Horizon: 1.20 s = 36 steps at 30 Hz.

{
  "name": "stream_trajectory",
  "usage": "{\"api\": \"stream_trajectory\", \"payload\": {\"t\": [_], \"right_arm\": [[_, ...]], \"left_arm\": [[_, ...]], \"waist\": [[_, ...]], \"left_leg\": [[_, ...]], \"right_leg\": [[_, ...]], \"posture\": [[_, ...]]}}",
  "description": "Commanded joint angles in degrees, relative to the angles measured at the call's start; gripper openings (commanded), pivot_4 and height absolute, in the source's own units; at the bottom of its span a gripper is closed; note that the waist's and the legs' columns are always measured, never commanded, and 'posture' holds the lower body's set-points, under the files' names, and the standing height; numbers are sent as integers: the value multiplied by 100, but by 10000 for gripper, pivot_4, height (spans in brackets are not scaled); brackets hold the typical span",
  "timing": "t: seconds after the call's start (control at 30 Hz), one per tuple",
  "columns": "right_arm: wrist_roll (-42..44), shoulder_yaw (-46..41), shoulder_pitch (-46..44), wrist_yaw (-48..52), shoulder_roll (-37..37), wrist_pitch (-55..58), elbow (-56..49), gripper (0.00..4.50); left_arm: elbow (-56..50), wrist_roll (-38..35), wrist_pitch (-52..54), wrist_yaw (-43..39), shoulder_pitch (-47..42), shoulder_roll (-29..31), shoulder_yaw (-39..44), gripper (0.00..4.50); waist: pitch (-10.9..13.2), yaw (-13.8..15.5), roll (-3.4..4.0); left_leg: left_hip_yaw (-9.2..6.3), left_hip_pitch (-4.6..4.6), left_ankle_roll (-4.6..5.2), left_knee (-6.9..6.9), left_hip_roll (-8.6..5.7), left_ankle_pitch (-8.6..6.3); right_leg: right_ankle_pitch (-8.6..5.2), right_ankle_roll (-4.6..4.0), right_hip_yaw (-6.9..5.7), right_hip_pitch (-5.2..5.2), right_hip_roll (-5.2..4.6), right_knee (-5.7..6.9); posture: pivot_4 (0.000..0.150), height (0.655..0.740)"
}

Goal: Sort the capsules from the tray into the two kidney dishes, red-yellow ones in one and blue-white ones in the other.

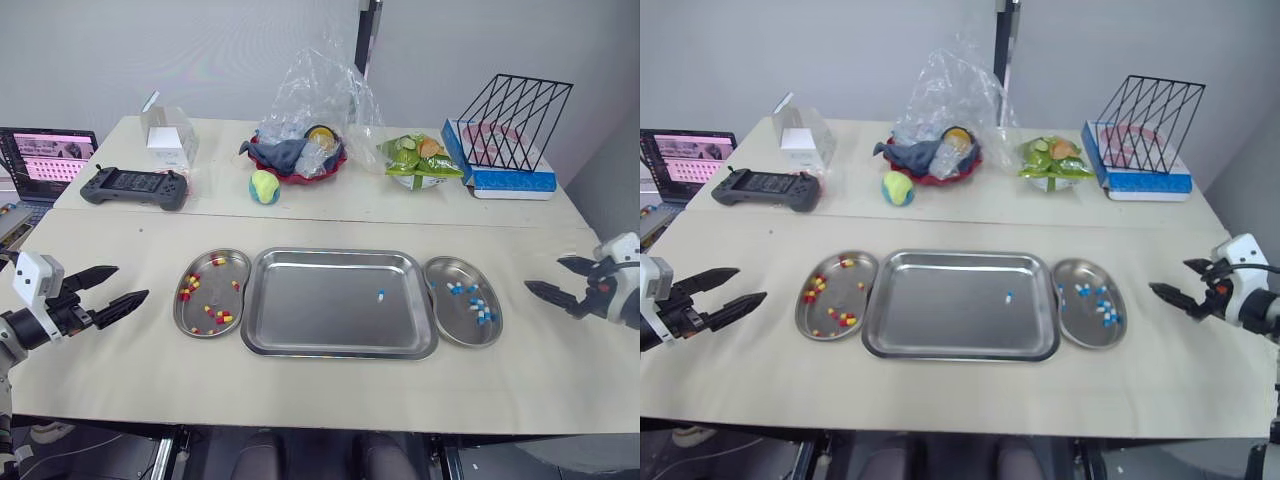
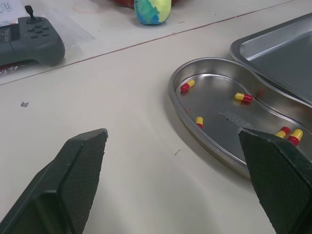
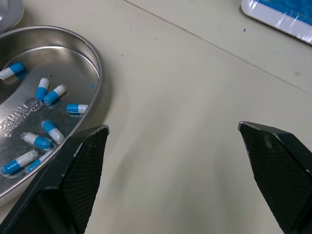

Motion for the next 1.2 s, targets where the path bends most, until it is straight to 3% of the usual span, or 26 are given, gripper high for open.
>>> {"api": "stream_trajectory", "payload": {"t": [0.03, 0.2, 0.5, 0.8, 1.2], "right_arm": [[223, -264, -4, -72, -86, 140, -338, 44878], [356, -282, 124, -122, -49, 451, -797, 44878], [576, -37, 442, -224, 108, 1495, -2671, 44878], [742, 1338, 84, -1049, 989, 3086, -5144, 44878], [-151, 2418, 494, -2935, 2639, 3240, -5538, 44878]], "left_arm": [[-11, -40, -114, 17, -91, 113, 159, 45000], [-6, -43, -117, -4, -117, 116, 151, 45000], [-15, -3, -131, -53, -209, 120, 49, 45000], [-279, -50, 13, -175, -202, 161, -51, 45000], [-1150, -203, 352, -63, -175, 135, 3, 45000]], "waist": [[0, -1, 1], [0, 0, 1], [0, 1, 1], [0, 3, 0], [-8, 73, -18]], "left_leg": [[0, 0, 0, 0, 0, 0], [-1, 0, 0, 0, 0, 0], [-2, 0, 0, 0, 1, 0], [-3, -3, 0, 2, 3, 0], [-5, -10, 0, 6, 2, 0]], "right_leg": [[0, 0, 0, 0, 0, 0], [0, 0, 0, 1, 0, 0], [0, 0, 0, 0, 2, 2], [0, 0, 0, -4, 3, 4], [0, 0, -5, -6, 2, 4]], "posture": [[1500, 7334], [1500, 7334], [1500, 7334], [1500, 7334], [1500, 7334]]}}
